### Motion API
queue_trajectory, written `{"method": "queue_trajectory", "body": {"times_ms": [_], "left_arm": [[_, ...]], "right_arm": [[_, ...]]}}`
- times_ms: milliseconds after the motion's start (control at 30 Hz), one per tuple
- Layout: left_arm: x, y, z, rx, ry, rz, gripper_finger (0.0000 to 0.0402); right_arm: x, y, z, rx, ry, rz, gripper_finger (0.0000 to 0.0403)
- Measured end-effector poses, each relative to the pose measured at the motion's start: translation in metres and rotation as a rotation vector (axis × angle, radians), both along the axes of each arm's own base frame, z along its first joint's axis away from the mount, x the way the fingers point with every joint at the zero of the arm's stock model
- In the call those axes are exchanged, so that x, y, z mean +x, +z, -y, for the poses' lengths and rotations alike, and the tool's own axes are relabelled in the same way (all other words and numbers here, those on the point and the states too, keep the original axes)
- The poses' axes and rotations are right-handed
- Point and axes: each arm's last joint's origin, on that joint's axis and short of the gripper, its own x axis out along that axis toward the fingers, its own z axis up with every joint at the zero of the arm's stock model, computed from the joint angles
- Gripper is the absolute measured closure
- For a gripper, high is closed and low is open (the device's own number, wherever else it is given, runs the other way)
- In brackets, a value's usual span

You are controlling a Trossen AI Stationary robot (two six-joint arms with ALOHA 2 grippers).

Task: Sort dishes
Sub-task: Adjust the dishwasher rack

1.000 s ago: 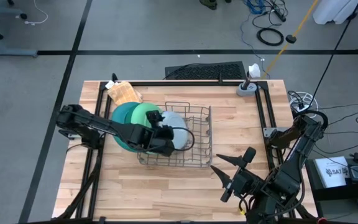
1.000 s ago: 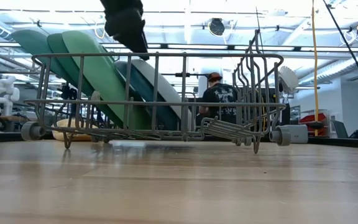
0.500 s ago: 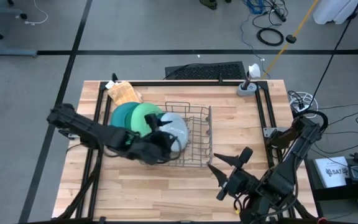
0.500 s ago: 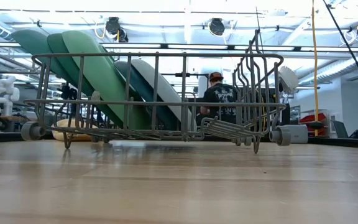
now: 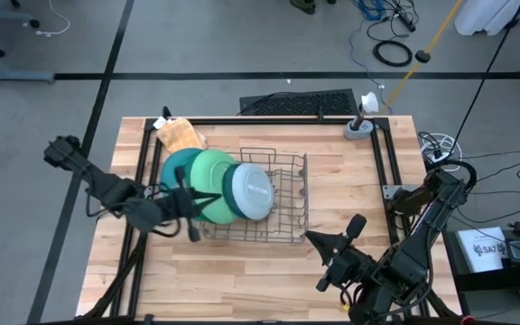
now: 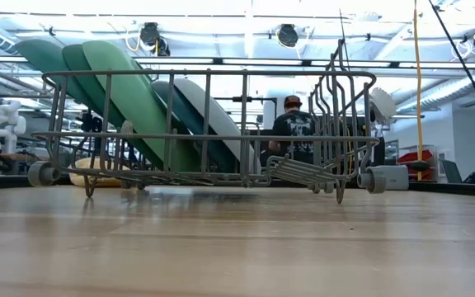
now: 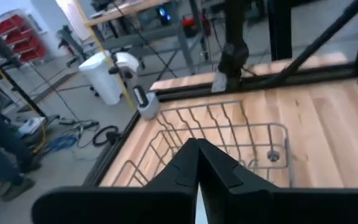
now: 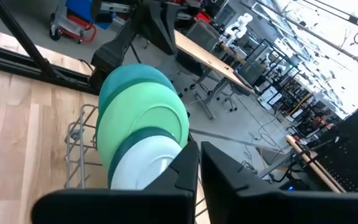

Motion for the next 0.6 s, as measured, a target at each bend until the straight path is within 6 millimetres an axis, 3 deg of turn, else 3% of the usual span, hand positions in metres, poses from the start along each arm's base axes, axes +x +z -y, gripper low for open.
{"method": "queue_trajectory", "body": {"times_ms": [267, 433, 600], "left_arm": [[-0.053, -0.027, -0.015, -0.107, 0.060, 0.114, 0.0392], [-0.069, -0.040, -0.017, -0.119, 0.026, 0.125, 0.0393], [-0.077, -0.047, -0.018, -0.098, 0.028, 0.129, 0.0393]], "right_arm": [[-0.004, -0.003, 0.004, 0.020, -0.019, 0.004, 0.0402], [-0.010, -0.008, 0.011, 0.061, -0.050, 0.023, 0.0403], [-0.014, -0.030, 0.011, 0.054, -0.062, 0.023, 0.0403]]}}
